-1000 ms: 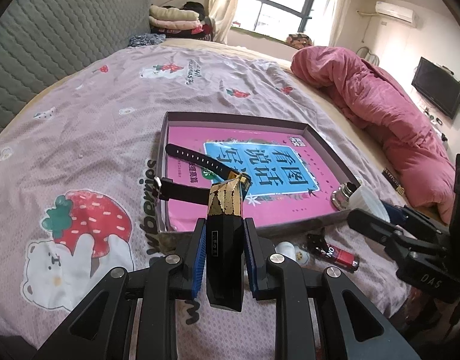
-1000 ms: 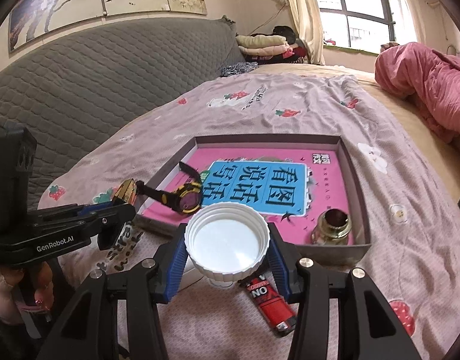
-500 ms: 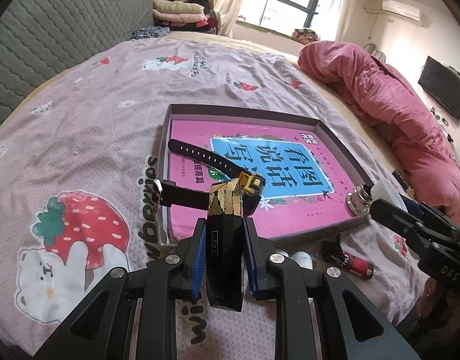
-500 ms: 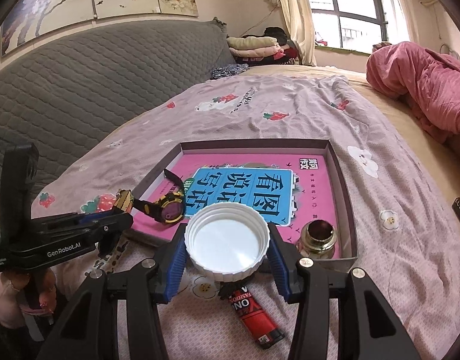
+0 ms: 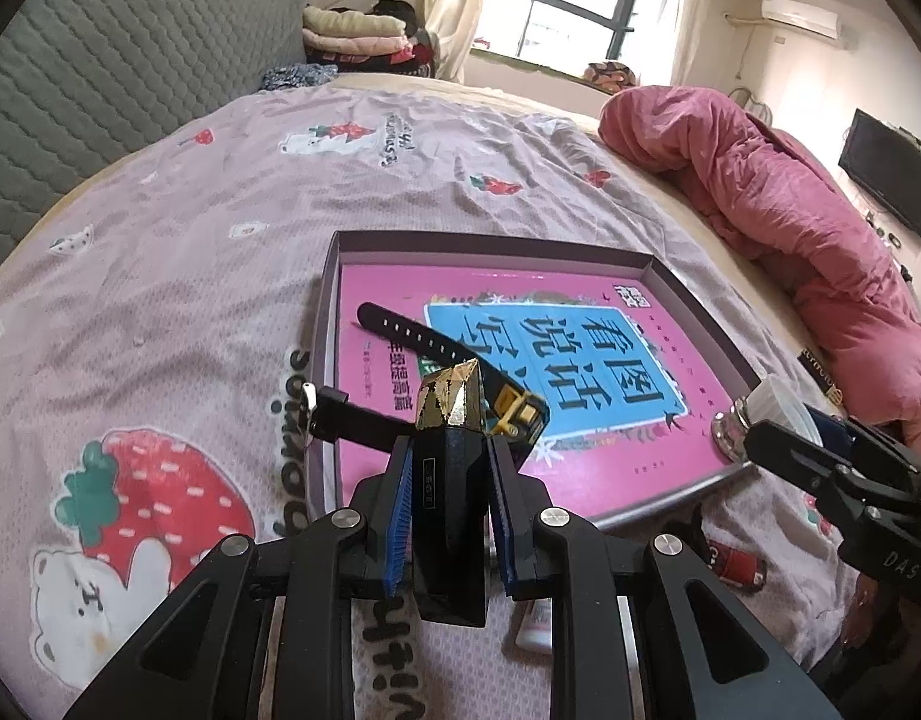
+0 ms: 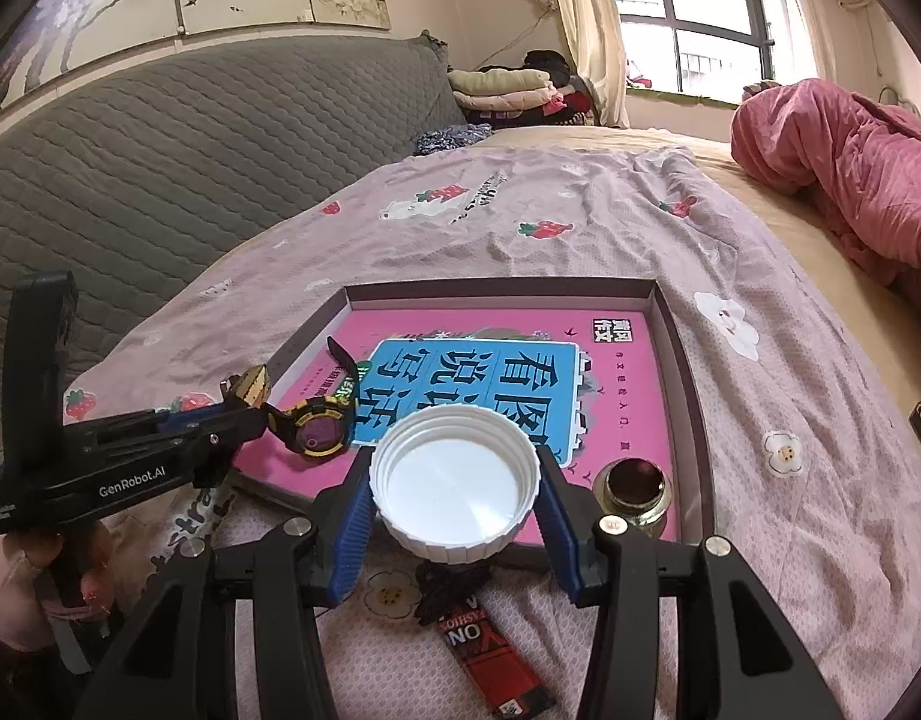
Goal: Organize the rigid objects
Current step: 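Carry the knife into the tray with left gripper while right gripper carries the white cap there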
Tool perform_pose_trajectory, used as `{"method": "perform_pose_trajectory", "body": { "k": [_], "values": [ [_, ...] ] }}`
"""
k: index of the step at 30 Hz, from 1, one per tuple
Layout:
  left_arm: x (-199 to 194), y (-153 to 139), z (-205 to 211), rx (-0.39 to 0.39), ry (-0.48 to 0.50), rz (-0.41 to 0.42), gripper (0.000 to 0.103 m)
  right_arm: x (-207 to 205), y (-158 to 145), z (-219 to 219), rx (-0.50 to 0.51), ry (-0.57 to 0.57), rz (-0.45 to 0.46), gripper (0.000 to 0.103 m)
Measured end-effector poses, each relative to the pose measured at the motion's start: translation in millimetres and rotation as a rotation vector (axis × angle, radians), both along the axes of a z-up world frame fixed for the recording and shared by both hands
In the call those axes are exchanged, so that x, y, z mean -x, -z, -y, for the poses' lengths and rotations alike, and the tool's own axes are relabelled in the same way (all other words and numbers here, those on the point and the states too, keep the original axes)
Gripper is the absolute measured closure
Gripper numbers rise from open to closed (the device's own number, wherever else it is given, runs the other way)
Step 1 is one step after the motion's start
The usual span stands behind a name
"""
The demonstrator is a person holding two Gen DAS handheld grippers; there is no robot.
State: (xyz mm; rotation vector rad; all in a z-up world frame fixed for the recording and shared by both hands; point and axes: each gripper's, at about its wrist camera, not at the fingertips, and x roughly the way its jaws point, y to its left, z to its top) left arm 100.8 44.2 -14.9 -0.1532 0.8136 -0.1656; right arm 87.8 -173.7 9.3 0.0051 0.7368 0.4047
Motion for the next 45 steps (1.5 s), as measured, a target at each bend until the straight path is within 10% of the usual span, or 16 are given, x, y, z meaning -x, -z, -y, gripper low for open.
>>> {"method": "perform_pose_trajectory", "body": {
  "k": [45],
  "values": [
    [-13,8,-5,0.021,-0.046,-0.010,0.079,-33,39,-9,0.151,0.052,-0.108,0.053]
  ]
}}
